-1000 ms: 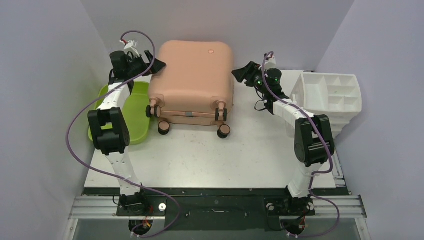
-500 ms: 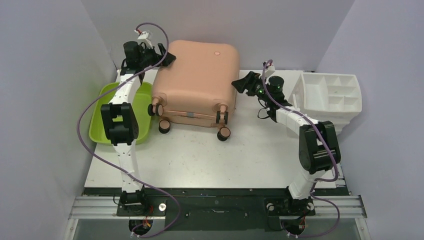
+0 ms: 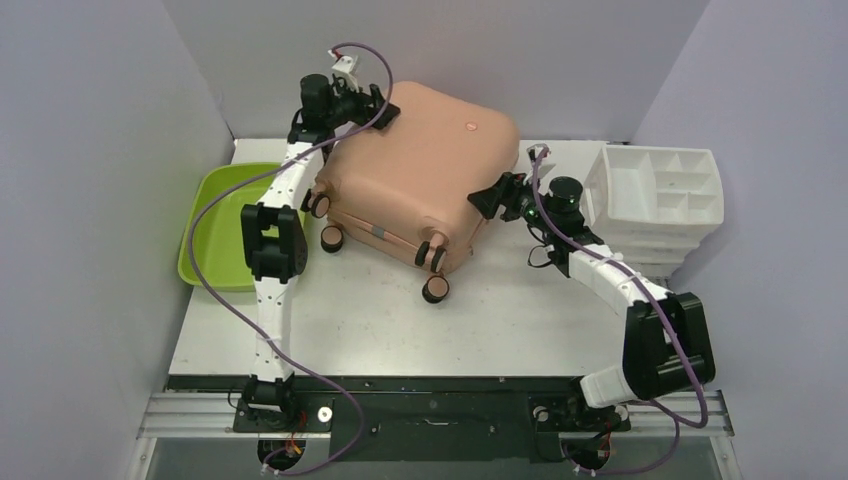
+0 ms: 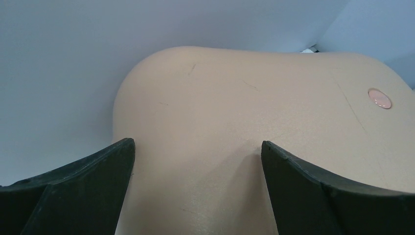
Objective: Open, take out, and arrange the luggage
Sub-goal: Rotate the luggage at the center of the board.
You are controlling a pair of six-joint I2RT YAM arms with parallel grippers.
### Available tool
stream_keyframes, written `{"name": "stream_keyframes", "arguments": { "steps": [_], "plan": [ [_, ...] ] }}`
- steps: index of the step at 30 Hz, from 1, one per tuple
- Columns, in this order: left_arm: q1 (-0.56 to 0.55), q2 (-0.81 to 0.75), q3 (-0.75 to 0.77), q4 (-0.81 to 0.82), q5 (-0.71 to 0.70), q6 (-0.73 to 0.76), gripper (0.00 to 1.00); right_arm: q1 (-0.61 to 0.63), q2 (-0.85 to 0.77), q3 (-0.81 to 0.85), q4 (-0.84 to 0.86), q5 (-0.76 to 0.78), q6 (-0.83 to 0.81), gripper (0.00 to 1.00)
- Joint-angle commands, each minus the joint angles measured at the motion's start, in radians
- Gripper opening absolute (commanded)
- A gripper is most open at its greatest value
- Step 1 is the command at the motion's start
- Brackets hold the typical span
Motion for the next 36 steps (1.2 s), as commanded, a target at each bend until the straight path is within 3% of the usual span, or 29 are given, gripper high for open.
{"name": "stream_keyframes", "arguments": {
  "steps": [1, 7, 13, 17, 20, 24, 27, 31, 34, 36],
  "plan": [
    [-0.230, 0.055, 0.012, -0.175, 0.379, -0.112, 0.92, 0.042, -0.092, -0.055, -0.139, -0.036, -0.150, 0.68],
    [-0.194, -0.007, 0.057, -0.174, 0.348, -0.122, 0.96, 0.032, -0.224, -0.073, -0.256, -0.009, -0.400, 0.70],
    [-0.070, -0.219, -0.041, -0.215, 0.310, -0.060, 0.96, 0.022, -0.373, -0.100, -0.353, -0.015, -0.657, 0.81],
    [-0.025, -0.417, -0.210, -0.370, 0.253, 0.150, 0.96, 0.017, -0.384, -0.048, -0.550, -0.062, -0.742, 0.82],
    [-0.030, -0.609, -0.427, -0.495, 0.141, 0.311, 0.96, 0.009, -0.360, -0.018, -0.634, -0.089, -0.746, 0.83],
    [-0.045, -0.819, -0.701, -0.530, -0.083, 0.452, 0.96, 0.002, -0.370, 0.011, -0.667, -0.091, -0.773, 0.84],
    [-0.044, -0.964, -0.856, -0.485, -0.225, 0.506, 0.96, 0.011, -0.470, -0.019, -0.602, -0.004, -0.786, 0.85],
    [-0.031, -1.045, -1.011, -0.450, -0.346, 0.564, 0.96, 0.004, -0.539, -0.109, -0.425, 0.159, -0.671, 0.86],
    [-0.011, -1.053, -1.042, -0.434, -0.407, 0.593, 0.96, 0.004, -0.488, -0.044, -0.613, 0.035, -0.805, 0.86],
    [-0.002, -1.038, -1.048, -0.424, -0.437, 0.619, 0.96, 0.012, -0.458, -0.021, -0.719, -0.062, -0.860, 0.80]
  ]
}}
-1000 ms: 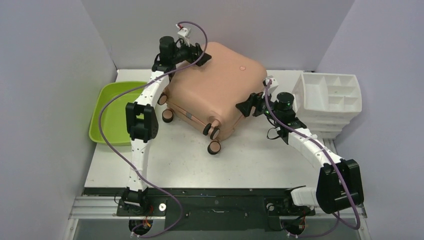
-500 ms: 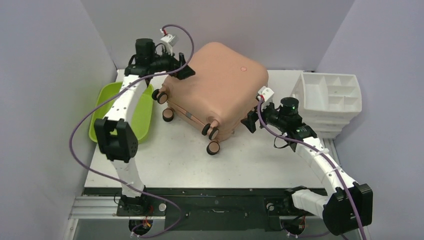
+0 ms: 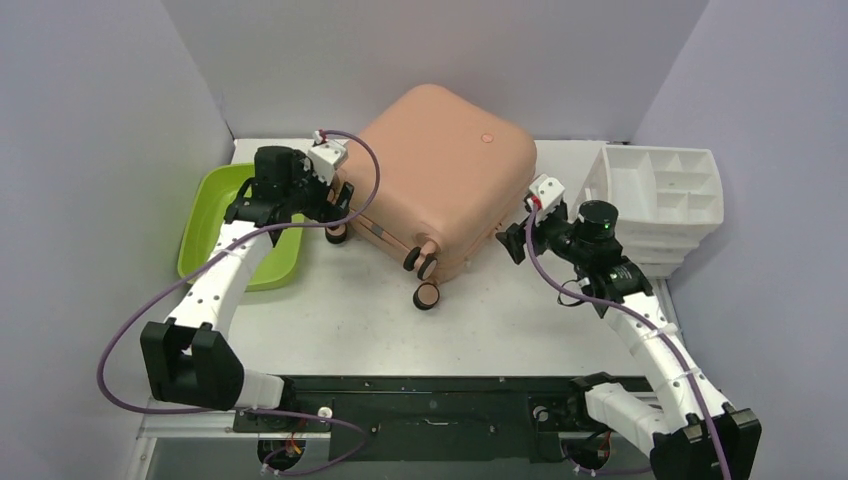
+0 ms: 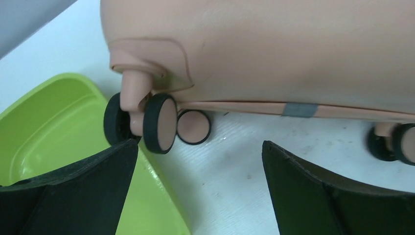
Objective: Open, take out, and arrange the luggage
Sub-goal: Rotate the luggage at the center of the board, then adjust the luggage at the center of the board.
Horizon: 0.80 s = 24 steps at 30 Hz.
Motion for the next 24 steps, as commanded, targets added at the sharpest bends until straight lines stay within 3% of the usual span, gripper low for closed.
{"name": "stream_keyframes", "arguments": {
  "steps": [1, 8, 16, 24],
  "plan": [
    [0.028, 0.020, -0.012, 0.057, -0.144, 0.093, 0.96, 0.017, 0.057, 0.041, -0.160, -0.134, -0.128, 0.78],
    [0.053, 0.124, 0.032, 0.113, -0.195, 0.121, 0.96, 0.212, -0.038, -0.155, -0.084, 0.010, -0.358, 0.73],
    [0.054, 0.282, 0.166, 0.128, -0.221, 0.119, 1.00, 0.259, 0.104, -0.220, 0.185, 0.124, -0.242, 0.70],
    [0.055, 0.445, 0.364, 0.086, -0.244, 0.098, 0.90, 0.283, 0.232, -0.257, 0.498, 0.126, -0.067, 0.69]
  ]
}}
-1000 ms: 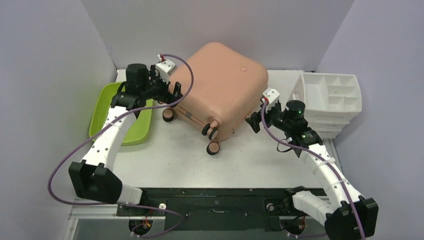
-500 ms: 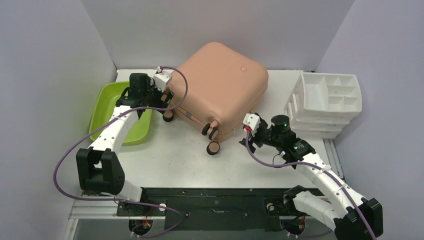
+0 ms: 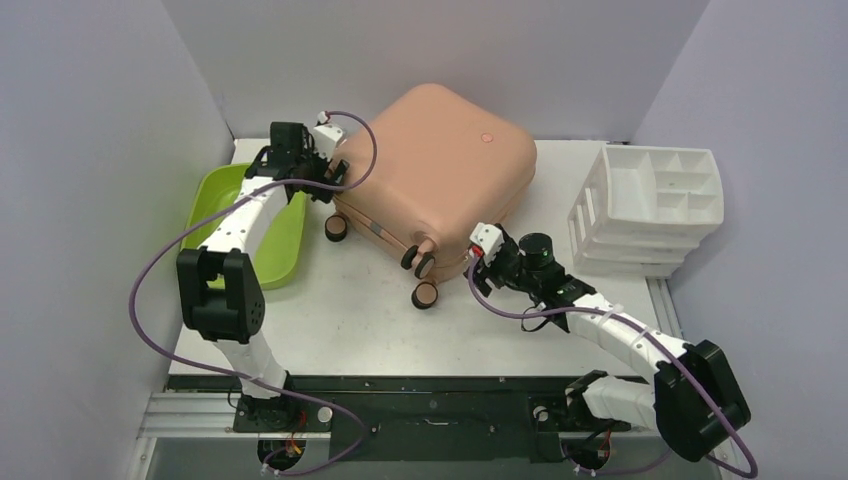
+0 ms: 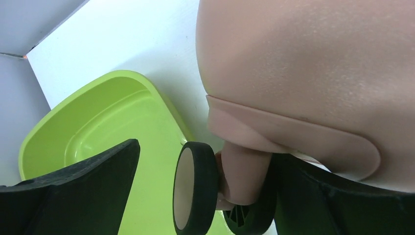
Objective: Open, take out, and arrange the luggage
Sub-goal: Adjust the luggage at the center of the board.
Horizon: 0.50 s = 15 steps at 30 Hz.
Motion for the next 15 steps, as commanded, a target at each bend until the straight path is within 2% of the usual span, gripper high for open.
{"name": "stream_keyframes", "arguments": {
  "steps": [1, 5, 9, 13, 15],
  "plan": [
    [-0.002, 0.092, 0.150, 0.053, -0.020, -0.014, 0.90, 0.025, 0.078, -0.003, 0.278, 0.021, 0.140, 0.68],
    [0.001, 0.184, 0.277, 0.018, -0.043, -0.018, 0.88, 0.060, 0.187, 0.042, 0.343, 0.092, 0.217, 0.60],
    [0.003, 0.293, 0.429, -0.025, -0.076, -0.027, 0.87, 0.098, 0.275, 0.068, 0.403, 0.184, 0.282, 0.58],
    [0.011, 0.460, 0.670, -0.155, -0.128, -0.050, 0.87, 0.152, 0.316, 0.093, 0.430, 0.308, 0.331, 0.57],
    [0.020, 0.491, 0.770, -0.185, -0.116, -0.086, 0.88, 0.173, 0.332, 0.105, 0.445, 0.363, 0.375, 0.56]
  ]
}}
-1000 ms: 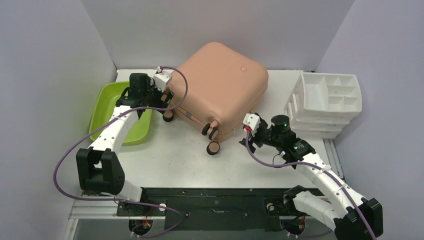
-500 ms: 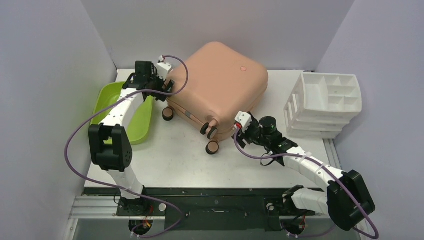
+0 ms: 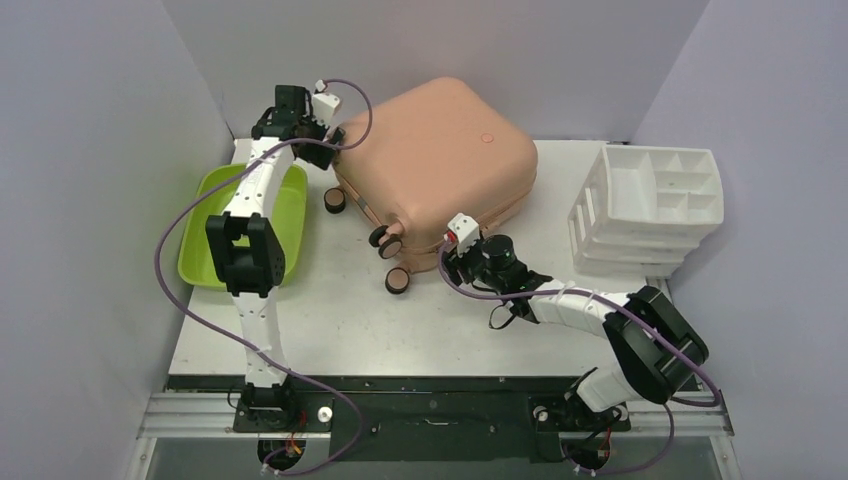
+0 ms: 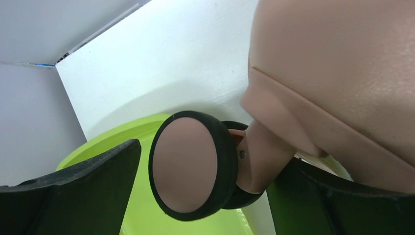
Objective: Open, take out, and arrange the luggage
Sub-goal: Adjust the luggage at the center of the board, then pick up the zipper from the luggage.
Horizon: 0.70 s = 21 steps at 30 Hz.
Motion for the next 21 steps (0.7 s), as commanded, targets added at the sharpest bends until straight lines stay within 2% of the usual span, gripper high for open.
{"name": "stream_keyframes", "arguments": {
  "steps": [1, 7, 12, 14, 17, 21],
  "plan": [
    [-0.003, 0.103, 0.211, 0.063, -0.032, -0.089, 0.89, 0.049, 0.023, 0.068, 0.141, 0.184, 0.128, 0.55],
    [0.037, -0.044, 0.082, 0.073, 0.208, -0.205, 0.93, 0.107, 0.079, 0.098, 0.172, 0.244, 0.270, 0.50],
    [0.039, -0.266, -0.167, 0.144, 0.304, -0.227, 0.95, 0.149, 0.108, 0.120, 0.148, 0.258, 0.294, 0.49],
    [0.038, -0.343, -0.251, 0.171, 0.351, -0.241, 0.95, 0.160, 0.124, 0.145, 0.120, 0.290, 0.283, 0.46],
    [0.033, -0.452, -0.364, 0.220, 0.422, -0.277, 0.95, 0.161, 0.142, 0.166, 0.119, 0.288, 0.257, 0.36],
    [0.001, -0.522, -0.433, 0.239, 0.469, -0.313, 0.95, 0.181, 0.140, 0.151, 0.145, 0.272, 0.202, 0.30]
  ]
}}
